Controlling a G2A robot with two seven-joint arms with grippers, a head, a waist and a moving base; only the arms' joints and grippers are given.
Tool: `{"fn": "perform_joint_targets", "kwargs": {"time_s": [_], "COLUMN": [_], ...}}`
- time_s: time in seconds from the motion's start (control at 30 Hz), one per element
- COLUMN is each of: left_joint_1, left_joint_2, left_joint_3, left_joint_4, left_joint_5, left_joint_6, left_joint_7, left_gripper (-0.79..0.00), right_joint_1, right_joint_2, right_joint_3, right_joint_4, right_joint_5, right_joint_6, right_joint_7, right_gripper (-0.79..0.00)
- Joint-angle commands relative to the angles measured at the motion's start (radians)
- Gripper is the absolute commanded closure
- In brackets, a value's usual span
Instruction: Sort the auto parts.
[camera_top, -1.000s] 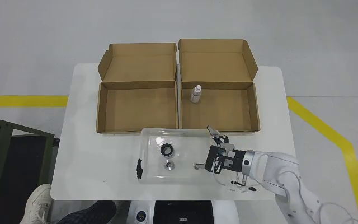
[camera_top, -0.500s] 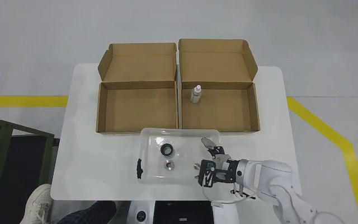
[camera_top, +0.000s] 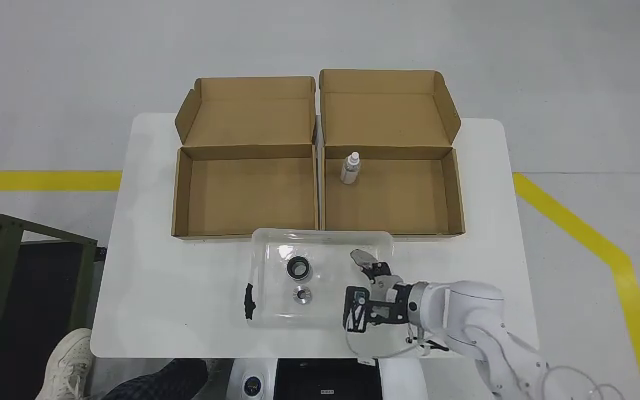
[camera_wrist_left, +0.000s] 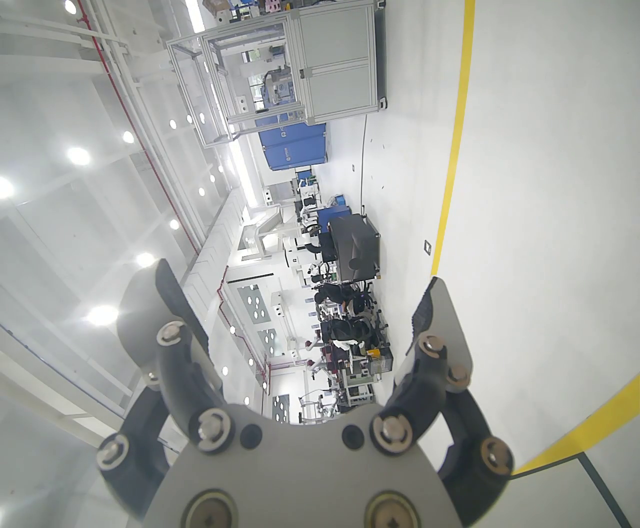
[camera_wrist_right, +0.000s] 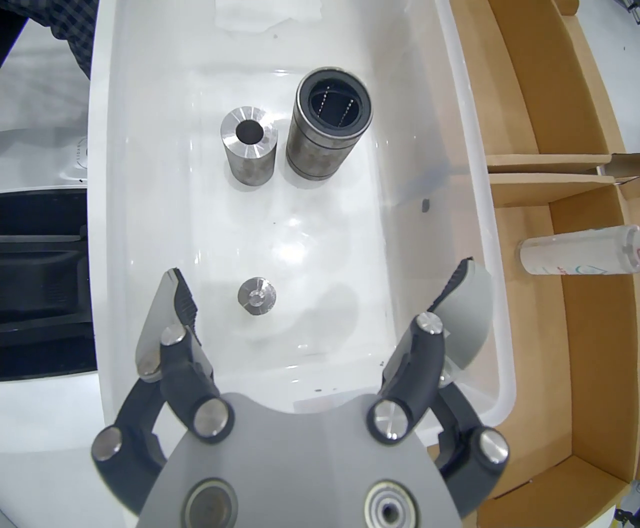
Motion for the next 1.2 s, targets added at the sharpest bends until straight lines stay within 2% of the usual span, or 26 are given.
{"fn": "perform_joint_targets", "kwargs": {"time_s": [0.0,0.5,0.8,0.97,1.07,1.17], "left_joint_1": [0.0,0.0,0.0,0.0,0.0,0.0], "left_joint_2": [0.0,0.0,0.0,0.0,0.0,0.0], "left_joint_3": [0.0,0.0,0.0,0.0,0.0,0.0], "left_joint_4": [0.0,0.0,0.0,0.0,0.0,0.0], "left_joint_5": [0.0,0.0,0.0,0.0,0.0,0.0], "left_joint_6": [0.0,0.0,0.0,0.0,0.0,0.0], "left_joint_7": [0.0,0.0,0.0,0.0,0.0,0.0], "left_gripper": [-0.785,-0.785,-0.785,-0.785,-0.785,-0.785], "right_joint_1": [0.006,0.056,0.08,0.086,0.089,0.094], "right_joint_2": [0.0,-0.003,-0.005,-0.005,-0.005,-0.005], "right_joint_3": [-0.005,-0.072,-0.112,-0.129,-0.137,-0.144], "right_joint_4": [0.003,0.038,0.054,0.06,0.064,0.069], "right_joint_5": [0.003,0.009,0.001,-0.005,-0.004,-0.001], "right_joint_6": [0.0,-0.001,0.002,0.002,-0.001,-0.002], "right_joint_7": [0.016,0.123,0.167,0.185,0.194,0.2], "right_gripper": [-0.711,-0.563,-0.391,-0.382,-0.348,-0.256]}}
